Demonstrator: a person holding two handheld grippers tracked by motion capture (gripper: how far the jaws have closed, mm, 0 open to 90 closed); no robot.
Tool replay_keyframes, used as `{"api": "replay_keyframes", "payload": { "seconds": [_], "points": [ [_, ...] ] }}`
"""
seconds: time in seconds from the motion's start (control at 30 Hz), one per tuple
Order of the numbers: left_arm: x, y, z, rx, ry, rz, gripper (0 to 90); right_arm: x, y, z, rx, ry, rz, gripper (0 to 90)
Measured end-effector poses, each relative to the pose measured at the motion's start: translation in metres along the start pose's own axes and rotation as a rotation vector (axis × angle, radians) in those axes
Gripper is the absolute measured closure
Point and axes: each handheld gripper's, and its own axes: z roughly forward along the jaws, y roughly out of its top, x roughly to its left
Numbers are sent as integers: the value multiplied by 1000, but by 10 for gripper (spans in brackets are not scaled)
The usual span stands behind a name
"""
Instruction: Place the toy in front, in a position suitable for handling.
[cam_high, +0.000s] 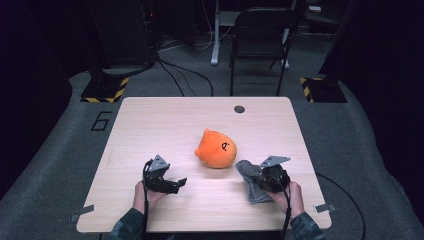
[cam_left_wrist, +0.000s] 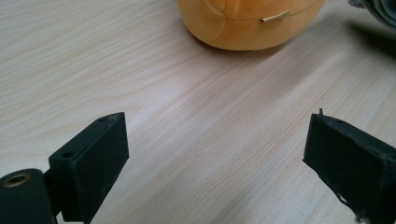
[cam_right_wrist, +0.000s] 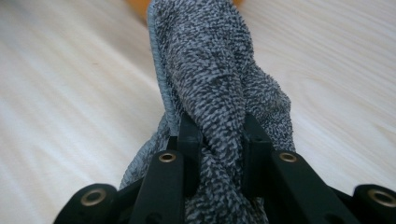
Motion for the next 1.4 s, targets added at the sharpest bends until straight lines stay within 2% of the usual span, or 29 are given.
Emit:
{"api": "replay_keyframes", "payload": {
  "seconds": [0.03, 0.07, 0.17, 0.3, 0.47, 0.53, 0.6, 0.67, 0.7, 0.77, 0.83, 0.87, 0.9, 0.93, 1.03, 1.07, 1.1, 1.13, 1.2, 1.23, 1.3, 1.4],
  "points": [
    [0, 0, 0, -1, 0, 0, 65, -8, -1, 0, -7, -22, 22, 734],
    [0, 0, 1, -1, 1, 2, 65, -8, -1, 0, -7, -22, 22, 734],
    [0, 1, 1, -2, -7, 0, 65, -21, -1, 4, -11, -54, 39, 721],
    [0, 2, 1, -2, -15, 18, 65, -28, 3, 10, -15, -79, 40, 706],
    [0, 4, 2, -6, -21, 28, 65, -37, 7, 20, -7, -103, 65, 671],
    [0, 6, 2, -8, -26, 25, 65, -38, 7, 22, -4, -104, 57, 662],
    [1, 8, 2, -12, -28, 22, 61, -42, 6, 29, 18, -117, 54, 597],
    [3, 10, 3, -18, -38, 19, 61, -42, 5, 30, 20, -118, 57, 577],
    [3, 13, 4, -21, -38, 25, 56, -44, 4, 34, 32, -130, 66, 508],
    [3, 15, 4, -15, -42, 26, 56, -45, 3, 34, 38, -133, 67, 484],
    [3, 17, 6, -15, -48, 29, 54, -46, 3, 36, 46, -147, 68, 374],
    [3, 18, 8, -17, -41, 36, 52, -47, 3, 36, 37, -145, 76, 327],
    [3, 20, 9, -16, -49, 26, 48, -48, 3, 34, 31, -150, 79, 265],
    [3, 20, 9, -16, -49, 26, 47, -48, 3, 34, 31, -150, 79, 265],
    [3, 25, 8, -31, -45, 35, 45, -49, 4, 30, 17, -138, 84, 185],
    [3, 28, 7, -36, -52, 22, 45, -49, 4, 29, 13, -133, 93, 167],
    [5, 31, 6, -38, -54, 36, 44, -49, 5, 25, 3, -132, 94, 149],
    [4, 32, 6, -44, -58, 22, 44, -49, 5, 23, 1, -126, 89, 148],
    [5, 38, 6, -53, -62, 21, 44, -48, 5, 21, -3, -127, 88, 148],
    [5, 45, 7, -54, -64, 37, 44, -48, 4, 17, -9, -123, 91, 148],
    [6, 48, 9, -59, -69, 24, 41, -49, 3, 15, -7, -122, 87, 148],
    [9, 60, 16, -51, -81, 25, 37, -51, 0, 14, 2, -119, 87, 145]
  ]
}}
